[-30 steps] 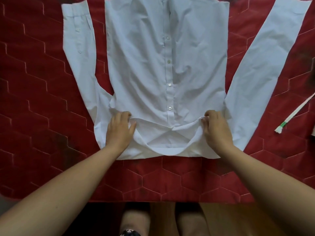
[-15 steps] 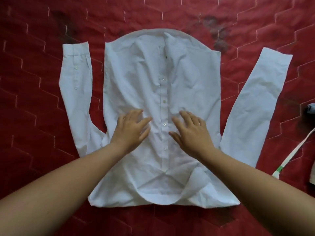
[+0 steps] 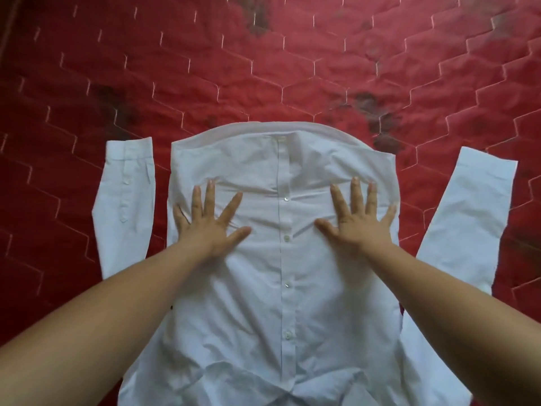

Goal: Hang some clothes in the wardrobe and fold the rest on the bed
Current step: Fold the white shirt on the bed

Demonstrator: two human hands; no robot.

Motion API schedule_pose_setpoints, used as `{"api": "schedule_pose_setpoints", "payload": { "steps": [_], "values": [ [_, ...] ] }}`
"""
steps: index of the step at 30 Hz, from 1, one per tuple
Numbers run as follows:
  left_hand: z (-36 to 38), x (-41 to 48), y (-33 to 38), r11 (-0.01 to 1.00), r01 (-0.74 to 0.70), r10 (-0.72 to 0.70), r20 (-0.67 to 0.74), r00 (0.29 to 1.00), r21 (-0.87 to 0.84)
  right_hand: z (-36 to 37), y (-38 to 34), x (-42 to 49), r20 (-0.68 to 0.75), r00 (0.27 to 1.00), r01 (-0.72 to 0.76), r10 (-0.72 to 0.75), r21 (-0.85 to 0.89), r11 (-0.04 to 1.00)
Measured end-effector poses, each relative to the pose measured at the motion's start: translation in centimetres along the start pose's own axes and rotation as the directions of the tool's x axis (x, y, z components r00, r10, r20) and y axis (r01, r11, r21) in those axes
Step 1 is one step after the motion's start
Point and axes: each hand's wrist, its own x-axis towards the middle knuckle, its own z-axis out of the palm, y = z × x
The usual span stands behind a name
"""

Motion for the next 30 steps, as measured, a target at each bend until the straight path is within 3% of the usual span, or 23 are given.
{"api": "schedule_pose_setpoints", "payload": {
  "steps": [2,5,7,11,15,18,20,23,25,28,30],
  "values": [
    [-1.3,0.3,0.3,1.0,-0.003,0.008,-0.182,0.983,0.027,-1.2,-0.7,0.3,-0.177,0.984,0.015,-0.011,0.019,1.0],
    [-4.8,2.5,0.1,0.998,-0.036,0.053,-0.495,0.867,0.044,-4.0,-1.0,2.6,-0.442,0.894,0.101,-0.076,0.033,0.994],
    [-7.1,4.8,-0.9,0.999,0.002,0.017,-0.435,0.9,0.042,-5.7,-0.2,5.1,-0.371,0.926,0.071,-0.073,-0.017,0.997],
    [-8.2,7.8,-4.1,0.994,0.092,-0.087,-0.095,0.992,0.055,-6.1,2.6,7.8,-0.176,0.984,0.008,-0.025,-0.093,0.996],
    [-7.4,7.4,-4.5,0.991,0.131,-0.132,-0.111,0.985,-0.009,-5.0,3.5,8.0,-0.169,0.985,-0.047,0.043,-0.019,0.999],
    [-7.6,7.6,-3.6,0.989,0.15,-0.148,-0.231,0.962,-0.008,-5.0,2.3,8.2,-0.284,0.951,-0.131,0.126,0.002,0.991],
    [-7.5,7.3,-3.2,0.992,0.128,-0.118,-0.34,0.933,0.006,-4.7,0.2,7.2,-0.415,0.91,-0.036,0.022,-0.025,0.999],
    [-5.4,4.5,-3.0,0.999,-0.044,0.052,-0.442,0.895,0.028,-2.6,-4.6,3.4,-0.434,0.843,0.312,-0.318,-0.087,0.946],
    [-3.1,1.8,-3.1,0.985,-0.142,0.167,-0.364,0.916,0.095,-0.1,-7.9,0.3,-0.282,0.84,0.431,-0.464,-0.175,0.885],
    [-0.5,-1.0,-3.6,0.975,-0.15,0.171,-0.129,0.977,0.162,2.5,-10.0,-1.7,-0.019,0.889,0.438,-0.457,-0.255,0.862],
    [-0.3,-2.5,-4.6,0.991,-0.118,0.128,-0.163,0.978,0.067,2.3,-10.4,-1.9,0.012,0.903,0.417,-0.428,-0.26,0.871]
  ]
}}
